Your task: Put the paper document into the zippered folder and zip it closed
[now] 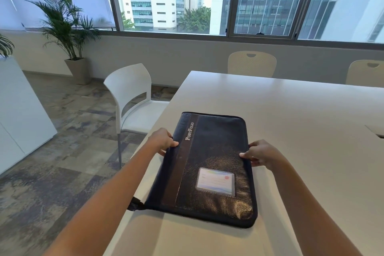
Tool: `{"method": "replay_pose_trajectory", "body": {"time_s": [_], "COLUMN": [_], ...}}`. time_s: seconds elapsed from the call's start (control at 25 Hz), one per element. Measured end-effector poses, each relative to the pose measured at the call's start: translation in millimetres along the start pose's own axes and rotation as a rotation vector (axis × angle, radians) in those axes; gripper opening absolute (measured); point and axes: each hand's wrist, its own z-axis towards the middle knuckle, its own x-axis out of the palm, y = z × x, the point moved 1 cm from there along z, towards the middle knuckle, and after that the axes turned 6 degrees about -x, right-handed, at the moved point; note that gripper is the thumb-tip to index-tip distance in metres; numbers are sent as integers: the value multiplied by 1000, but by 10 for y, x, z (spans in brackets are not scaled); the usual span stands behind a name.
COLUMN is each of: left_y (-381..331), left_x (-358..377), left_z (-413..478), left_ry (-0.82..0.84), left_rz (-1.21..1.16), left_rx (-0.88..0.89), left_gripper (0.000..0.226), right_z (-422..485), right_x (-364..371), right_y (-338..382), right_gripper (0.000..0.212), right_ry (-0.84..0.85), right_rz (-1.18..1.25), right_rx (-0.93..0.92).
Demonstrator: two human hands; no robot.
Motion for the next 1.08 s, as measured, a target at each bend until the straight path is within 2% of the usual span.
{"method": "replay_pose_trajectory", "body": {"time_s": [0.36,0.64,0.76,0.84,0.92,1.0,1.08], "left_y": [189,129,34,-97,-305,-612,-925], "left_x": [-123,-131,-91,12,136,266,361], "left_z": [189,210,118,4,-143,-279,-389], "left_ry": [22,-11,-126,-265,-403,-541,-601], "left_rz": [44,257,461,465,446,412,389], "left_rx": [-23,-16,48,111,223,371,470], "left_gripper": [35,30,33,43,57,66,74], "right_z": [149,190,169,106,102,85,29], "right_x": [306,349,315,257,162,36,-89], "right_y": [13,-60,-50,5,38,103,211], "right_gripper": [34,29,26,21,22,36,42], "right_ry": [-55,-111,-106,-144,-250,-370,-490], "right_rz": [-84,-205,-246,-336,-450,-531,-520], "right_rx": [41,14,-29,-76,-169,-264,-354]}}
